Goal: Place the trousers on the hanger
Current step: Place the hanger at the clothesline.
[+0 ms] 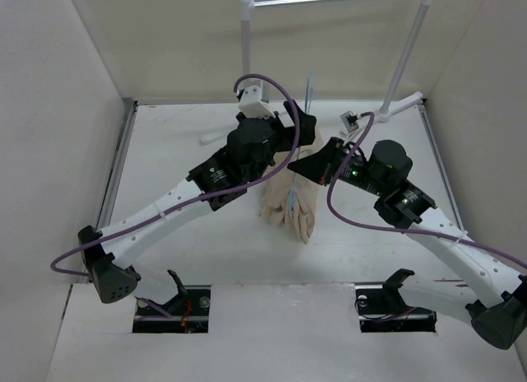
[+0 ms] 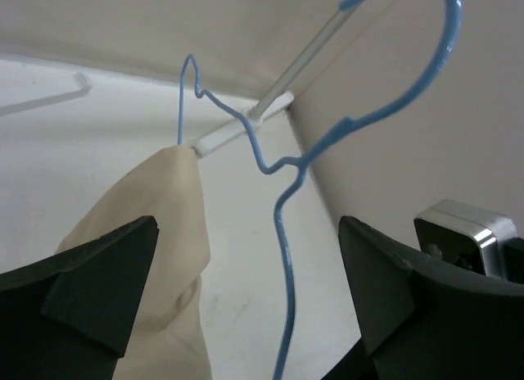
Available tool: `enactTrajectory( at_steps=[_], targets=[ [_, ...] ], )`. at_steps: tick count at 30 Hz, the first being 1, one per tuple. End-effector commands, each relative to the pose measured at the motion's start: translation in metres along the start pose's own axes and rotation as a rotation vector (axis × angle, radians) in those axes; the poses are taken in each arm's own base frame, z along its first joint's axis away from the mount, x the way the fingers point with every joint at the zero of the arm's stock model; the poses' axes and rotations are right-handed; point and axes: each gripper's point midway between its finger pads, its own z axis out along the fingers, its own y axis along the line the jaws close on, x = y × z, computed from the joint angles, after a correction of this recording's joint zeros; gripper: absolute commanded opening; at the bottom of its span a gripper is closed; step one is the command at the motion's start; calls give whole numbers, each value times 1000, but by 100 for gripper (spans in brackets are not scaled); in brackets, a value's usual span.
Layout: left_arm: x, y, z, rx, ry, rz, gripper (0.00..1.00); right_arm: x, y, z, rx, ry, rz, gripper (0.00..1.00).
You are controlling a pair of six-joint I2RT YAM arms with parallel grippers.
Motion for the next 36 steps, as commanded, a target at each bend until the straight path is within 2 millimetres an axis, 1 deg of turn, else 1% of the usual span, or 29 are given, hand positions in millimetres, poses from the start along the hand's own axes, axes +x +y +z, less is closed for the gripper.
enactTrajectory(
  at_steps=[1,3,5,7,8,9,10,11,13,15,18,20,21,24,27,29,31,36],
  targets=[
    [-76,-27,-27,108,-169,-102,100,-66,61,-12,-158,-170,-120,2],
    [-90,-30,-36,134,-195,-102,100,-78,59,-8,-149,-184,-133,1],
    [-110,-28,-51,142,-239,-103,100,-94,57,-5,-139,-207,-151,1],
    [-132,-15,-66,124,-297,-107,100,-112,54,0,-127,-227,-171,1],
    [-140,-3,-73,91,-325,-113,100,-123,50,2,-115,-238,-177,1],
    [-147,14,-78,40,-356,-120,100,-134,47,5,-107,-248,-186,1],
    [-150,33,-83,-26,-383,-127,100,-145,43,8,-99,-254,-197,1],
    [-148,51,-86,-83,-396,-128,100,-157,36,12,-83,-261,-207,1],
    [-134,81,-85,-174,-376,-114,100,-183,18,20,-44,-278,-217,1],
    [-108,105,-76,-238,-302,-91,100,-208,-2,27,-1,-287,-224,1],
    [-60,145,-63,-341,-154,-69,100,-246,-24,33,47,-320,-240,1],
    [-28,169,-57,-392,-69,-65,100,-268,-39,38,63,-329,-235,1],
    [-5,184,-55,-419,-18,-63,100,-276,-47,43,74,-328,-231,1],
    [37,217,-52,-477,90,-62,100,-292,-71,50,113,-327,-214,1],
    [69,244,-55,-524,160,-81,100,-302,-96,53,154,-328,-198,1],
    [81,257,-57,-551,189,-100,100,-307,-113,52,176,-333,-178,1],
    [90,266,-57,-570,213,-110,100,-309,-127,50,197,-335,-155,1],
    [108,279,-55,-606,266,-149,100,-299,-159,50,246,-319,-107,1]
  ],
)
